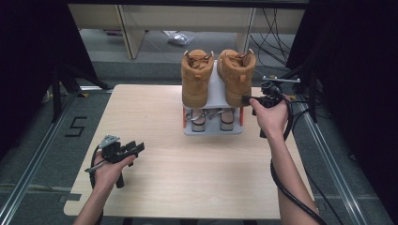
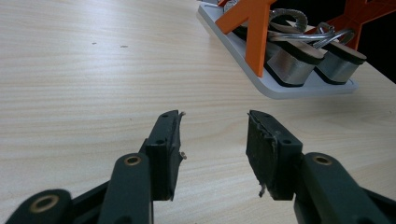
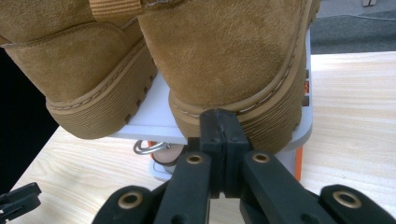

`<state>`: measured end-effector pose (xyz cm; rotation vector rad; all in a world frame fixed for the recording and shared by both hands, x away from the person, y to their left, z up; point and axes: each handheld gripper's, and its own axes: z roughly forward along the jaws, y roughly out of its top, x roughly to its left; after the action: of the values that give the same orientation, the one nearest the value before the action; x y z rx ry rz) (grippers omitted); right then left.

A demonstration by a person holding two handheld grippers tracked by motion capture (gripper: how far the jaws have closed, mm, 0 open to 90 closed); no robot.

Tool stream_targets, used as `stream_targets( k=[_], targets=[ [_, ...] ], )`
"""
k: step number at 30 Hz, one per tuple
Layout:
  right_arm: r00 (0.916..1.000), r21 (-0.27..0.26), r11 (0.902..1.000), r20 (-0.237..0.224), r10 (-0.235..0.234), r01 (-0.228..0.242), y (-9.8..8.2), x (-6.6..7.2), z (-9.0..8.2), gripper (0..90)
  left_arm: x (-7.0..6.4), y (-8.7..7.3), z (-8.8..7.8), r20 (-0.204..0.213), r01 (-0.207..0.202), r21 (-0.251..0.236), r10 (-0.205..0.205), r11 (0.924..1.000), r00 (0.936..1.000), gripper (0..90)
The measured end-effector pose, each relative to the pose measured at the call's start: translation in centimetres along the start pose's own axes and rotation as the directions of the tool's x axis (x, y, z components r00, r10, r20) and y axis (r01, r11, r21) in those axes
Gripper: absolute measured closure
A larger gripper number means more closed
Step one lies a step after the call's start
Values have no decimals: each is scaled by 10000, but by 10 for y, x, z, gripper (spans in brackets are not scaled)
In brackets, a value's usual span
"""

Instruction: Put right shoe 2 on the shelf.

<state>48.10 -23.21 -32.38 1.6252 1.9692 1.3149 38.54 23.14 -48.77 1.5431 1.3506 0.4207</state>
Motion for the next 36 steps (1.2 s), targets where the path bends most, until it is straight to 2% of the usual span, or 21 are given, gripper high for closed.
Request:
stream_targets(
  k=[1,3,9,10,11,12,13,15,16,17,20,21,23,24,26,27,28,30,33,34,36],
  targets=[
    [9988,109,9988,68,477,-477,0,3,-1,900,0,0,0,4,10,-23,-10,10000,10000,540],
    [9998,48,9998,8,176,-176,0,1,0,900,-1,1,0,37,19,-46,-19,10000,10000,539],
    [9994,-208,9994,202,296,-292,-5,4,-2,882,-1,1,-1,44,-103,-178,104,9998,9999,539],
    [9999,-288,9996,154,29,-25,-6,1,-3,872,-1,2,-1,44,-149,-162,149,9998,9999,537],
    [9998,-307,9995,194,85,-79,-8,2,-3,863,-1,2,-2,75,-160,-147,161,9998,9998,536],
    [9994,-351,9994,350,-61,73,-9,0,-3,851,-1,2,-2,56,-172,-146,173,9997,9998,534],
    [9998,-392,9992,209,62,-54,-11,0,-5,830,-1,3,-2,43,-195,-169,196,9997,9998,532],
    [9988,-399,9991,455,156,-138,-14,0,-8,757,-1,3,-3,80,-171,-284,173,9995,9998,530],
    [9986,-530,9983,484,-229,255,-15,-4,-9,759,-1,3,-4,20,-183,-274,183,9995,9998,529],
    [9988,-500,9987,488,-62,86,-17,-5,-11,758,-1,3,-5,1,-207,-284,207,9994,9998,528],
    [9975,-566,9981,686,-191,230,-23,-10,-18,729,1,1,-6,-17,-223,-345,222,9992,9998,526],
    [9983,-573,9984,576,-5,38,-25,-10,-21,717,1,0,-7,-68,-191,-339,189,9992,9998,525],
    [9970,-694,9967,681,-377,424,-29,-18,-24,698,3,-3,-8,-109,-156,-344,153,9993,9998,525],
    [9973,-622,9978,704,-187,231,-32,-18,-26,693,4,-4,-9,-103,-159,-343,156,9993,9998,525],
    [9965,-605,9973,744,-368,414,-39,-25,-29,678,6,-6,-10,-161,-97,-399,91,9992,9998,524],
    [9969,-634,9978,775,-154,203,-42,-27,-31,672,7,-7,-10,-174,-76,-424,68,9991,9998,524],
    [9959,-641,9970,816,-384,437,-46,-31,-32,663,8,-8,-11,-174,-68,-433,60,9990,9998,524],
    [9962,-656,9976,860,-160,217,-54,-36,-34,650,8,-10,-11,-208,-53,-437,44,9990,9998,524],
    [9959,-629,9979,900,-121,178,-67,-44,-36,635,8,-13,-12,-251,-54,-460,43,9989,9997,523],
    [9961,-547,9984,872,161,-113,-71,-45,-37,631,8,-14,-12,-248,-87,-463,76,9989,9997,522],
    [9946,-526,9985,1037,-89,144,-79,-51,-36,617,9,-17,-11,-166,-29,-503,21,9987,9999,522]
  ],
)
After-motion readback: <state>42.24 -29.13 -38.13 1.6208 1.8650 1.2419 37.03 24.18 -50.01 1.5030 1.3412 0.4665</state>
